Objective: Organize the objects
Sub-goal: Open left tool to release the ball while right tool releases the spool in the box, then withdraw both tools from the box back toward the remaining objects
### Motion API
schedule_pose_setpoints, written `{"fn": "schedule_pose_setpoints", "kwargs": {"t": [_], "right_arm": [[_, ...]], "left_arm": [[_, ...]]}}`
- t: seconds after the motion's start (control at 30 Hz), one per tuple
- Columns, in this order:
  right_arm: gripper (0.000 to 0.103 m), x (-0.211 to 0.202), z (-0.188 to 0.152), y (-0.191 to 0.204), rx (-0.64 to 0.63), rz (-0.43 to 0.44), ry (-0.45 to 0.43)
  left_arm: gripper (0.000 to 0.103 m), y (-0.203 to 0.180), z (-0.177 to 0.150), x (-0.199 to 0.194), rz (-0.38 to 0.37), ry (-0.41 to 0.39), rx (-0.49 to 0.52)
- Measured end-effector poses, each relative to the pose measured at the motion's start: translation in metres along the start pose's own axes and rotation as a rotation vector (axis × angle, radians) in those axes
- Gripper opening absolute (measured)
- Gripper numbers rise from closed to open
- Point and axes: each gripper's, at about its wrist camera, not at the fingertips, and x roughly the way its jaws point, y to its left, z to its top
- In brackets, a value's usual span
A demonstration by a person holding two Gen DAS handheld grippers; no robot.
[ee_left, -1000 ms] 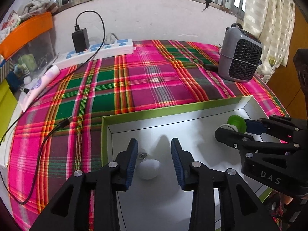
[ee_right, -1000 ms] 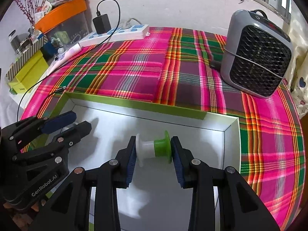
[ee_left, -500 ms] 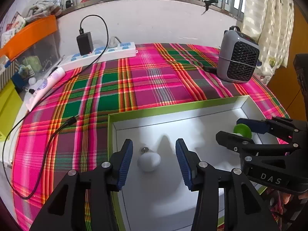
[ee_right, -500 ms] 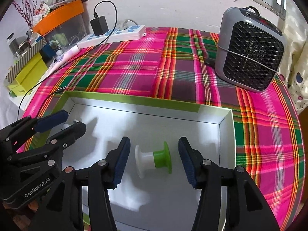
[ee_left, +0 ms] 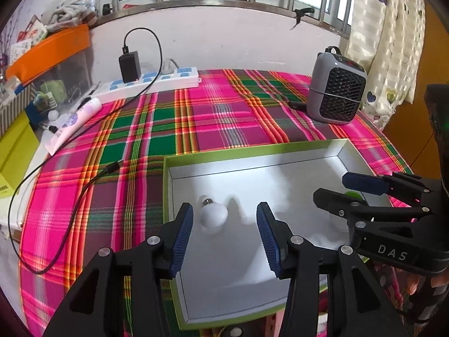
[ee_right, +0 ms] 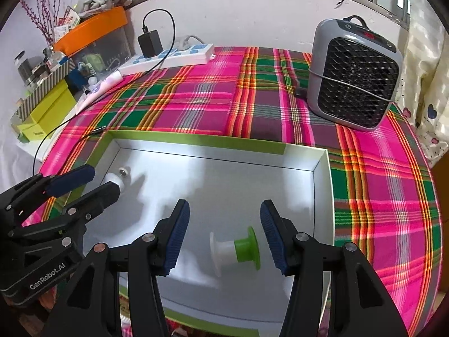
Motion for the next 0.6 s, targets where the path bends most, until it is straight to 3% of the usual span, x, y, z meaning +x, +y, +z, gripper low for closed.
{"fn": "schedule_pose_setpoints", "kwargs": {"t": [0.6], "right_arm": [[0.054, -0.044, -0.034, 0.008, 0.019, -0.001, -0.095]], "left_arm": [[0.046, -0.007, -0.029, -0.042, 0.032, -0.061, 0.002]]}}
